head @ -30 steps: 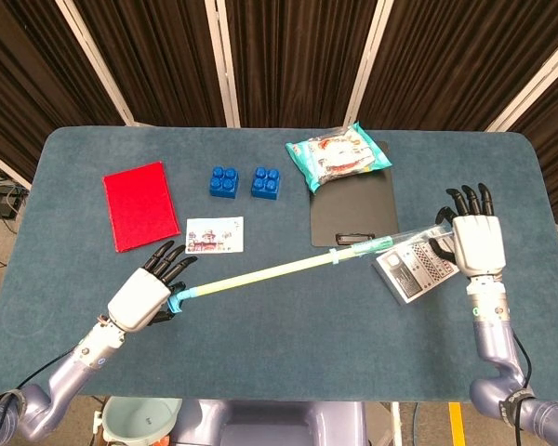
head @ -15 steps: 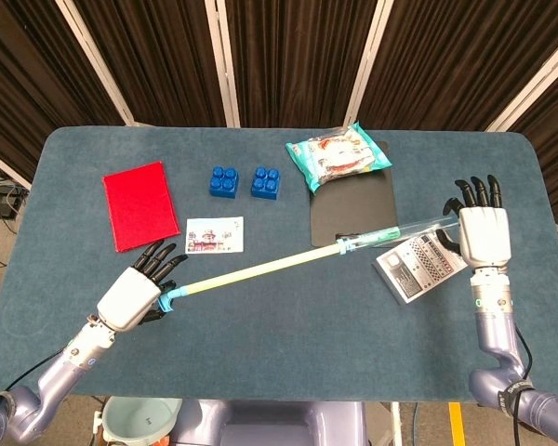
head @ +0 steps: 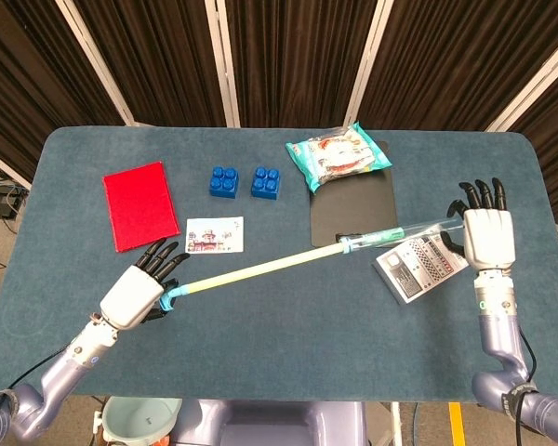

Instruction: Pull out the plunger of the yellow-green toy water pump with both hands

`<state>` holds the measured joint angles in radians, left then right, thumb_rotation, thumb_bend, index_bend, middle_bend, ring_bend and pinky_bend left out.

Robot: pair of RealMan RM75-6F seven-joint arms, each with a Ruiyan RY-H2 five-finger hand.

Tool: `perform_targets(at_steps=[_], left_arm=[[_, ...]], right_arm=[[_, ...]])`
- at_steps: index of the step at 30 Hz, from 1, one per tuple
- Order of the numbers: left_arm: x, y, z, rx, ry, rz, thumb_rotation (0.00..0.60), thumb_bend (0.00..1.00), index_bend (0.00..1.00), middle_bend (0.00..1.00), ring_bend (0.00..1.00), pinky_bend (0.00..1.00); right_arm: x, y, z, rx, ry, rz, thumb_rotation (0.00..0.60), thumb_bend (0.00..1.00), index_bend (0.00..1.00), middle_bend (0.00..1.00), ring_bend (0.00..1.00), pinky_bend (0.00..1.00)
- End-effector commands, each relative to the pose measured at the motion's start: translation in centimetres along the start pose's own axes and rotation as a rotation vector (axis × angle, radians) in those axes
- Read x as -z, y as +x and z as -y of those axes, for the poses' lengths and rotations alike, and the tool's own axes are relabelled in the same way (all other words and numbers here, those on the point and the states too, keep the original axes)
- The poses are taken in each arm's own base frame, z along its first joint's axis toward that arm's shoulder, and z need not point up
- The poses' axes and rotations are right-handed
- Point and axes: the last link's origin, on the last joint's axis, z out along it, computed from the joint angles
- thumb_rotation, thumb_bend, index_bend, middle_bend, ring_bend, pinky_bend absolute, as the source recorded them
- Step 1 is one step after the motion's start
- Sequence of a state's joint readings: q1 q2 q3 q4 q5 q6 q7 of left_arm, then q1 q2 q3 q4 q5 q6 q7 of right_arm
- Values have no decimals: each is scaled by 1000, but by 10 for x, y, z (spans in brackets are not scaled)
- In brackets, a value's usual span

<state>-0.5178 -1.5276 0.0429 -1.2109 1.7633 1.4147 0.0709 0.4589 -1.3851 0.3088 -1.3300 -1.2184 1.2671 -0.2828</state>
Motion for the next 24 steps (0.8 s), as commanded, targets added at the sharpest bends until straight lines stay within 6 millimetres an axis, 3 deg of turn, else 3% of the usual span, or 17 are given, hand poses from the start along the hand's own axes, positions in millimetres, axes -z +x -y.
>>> perform_targets(at_steps=[1,4,9,20,24], left_arm=[[-4,1,4,1,6,1,600,627,519,141,24,41],[-1,1,7,3,13,7,600,626,459,140,24,41],[9,-2,18,-4,39,40,600,602,449,137,24,41],[23,-37,39,68,97,167,600,543,456,137,24,41],[25,-48,41,94,119,191,600,543,460,138,24,41]], right_arm=[[4,-1,-3,-1,-2,17,600,341,855,209,132,29],[6,-3,-5,12,3,29,600,333,820,202,132,30],[17,-21,-12,33,8,99,600,334,818,202,133,30],[54,-59,-25,58,33,182,600,303,734,190,132,30],[68,-70,-26,57,45,216,600,290,645,167,132,30]])
